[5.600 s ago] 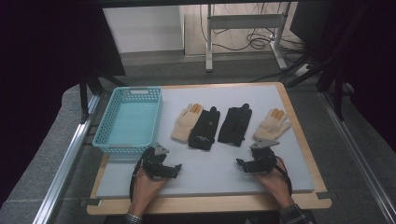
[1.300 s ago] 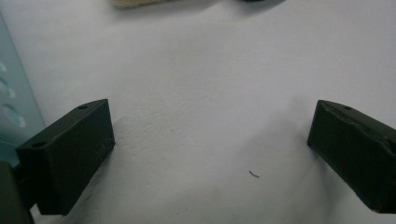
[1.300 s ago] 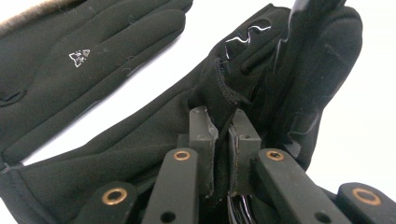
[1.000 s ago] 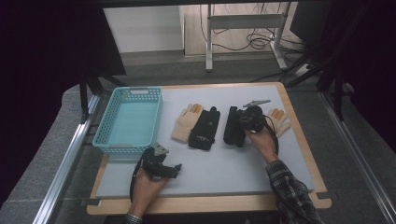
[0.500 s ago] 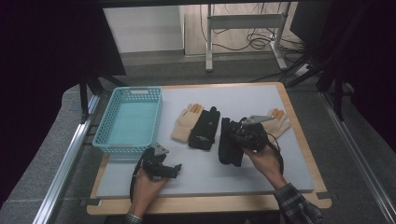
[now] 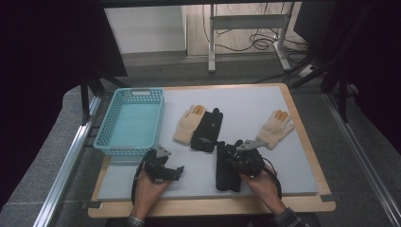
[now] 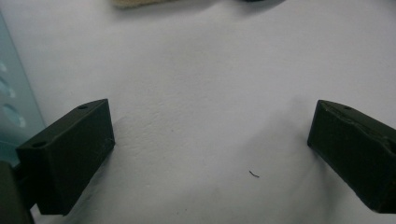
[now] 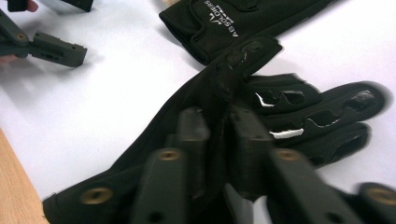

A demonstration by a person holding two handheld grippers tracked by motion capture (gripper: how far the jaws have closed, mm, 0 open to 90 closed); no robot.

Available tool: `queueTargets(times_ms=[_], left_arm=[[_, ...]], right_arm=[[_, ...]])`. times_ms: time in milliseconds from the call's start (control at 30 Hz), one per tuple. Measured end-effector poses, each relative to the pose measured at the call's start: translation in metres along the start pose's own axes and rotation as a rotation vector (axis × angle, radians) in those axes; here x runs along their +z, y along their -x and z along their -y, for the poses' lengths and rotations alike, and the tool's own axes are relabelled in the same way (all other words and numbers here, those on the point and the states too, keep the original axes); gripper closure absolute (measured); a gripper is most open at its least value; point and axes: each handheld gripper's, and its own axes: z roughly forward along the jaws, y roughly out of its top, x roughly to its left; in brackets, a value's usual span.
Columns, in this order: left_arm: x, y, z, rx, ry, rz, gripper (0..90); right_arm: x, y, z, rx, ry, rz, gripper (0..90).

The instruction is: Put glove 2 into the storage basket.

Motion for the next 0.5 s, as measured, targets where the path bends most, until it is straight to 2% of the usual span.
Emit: queueTargets(times_ms=[67, 167, 300, 367, 500], left_arm=[[0.0, 0.0, 0.0, 0.0, 0.0, 0.0, 0.9], [0.0, 0.0, 0.0, 0.005, -0.004, 0.0, 0.9], [0.0, 0.0, 0.0, 0.0, -0.001, 0.0, 0.9], [0.0, 0.0, 0.0, 0.0, -0.001, 0.0, 0.9], [0.0, 0.0, 0.0, 0.006, -0.004, 0.001, 0.8]], right_arm=[[-0.003, 0.001, -0.002, -0.016, 0.012, 0.017, 59.3], [-0.009, 0.007, -0.008, -0.012, 0.041, 0.018, 51.5], [-0.01, 0.015, -0.014, -0.011, 0.05, 0.024, 46.7], [-0.006, 0.022, -0.022, -0.005, 0.055, 0.015, 43.7], [0.002, 0.027, -0.031, -0.005, 0.059, 0.008, 41.2]])
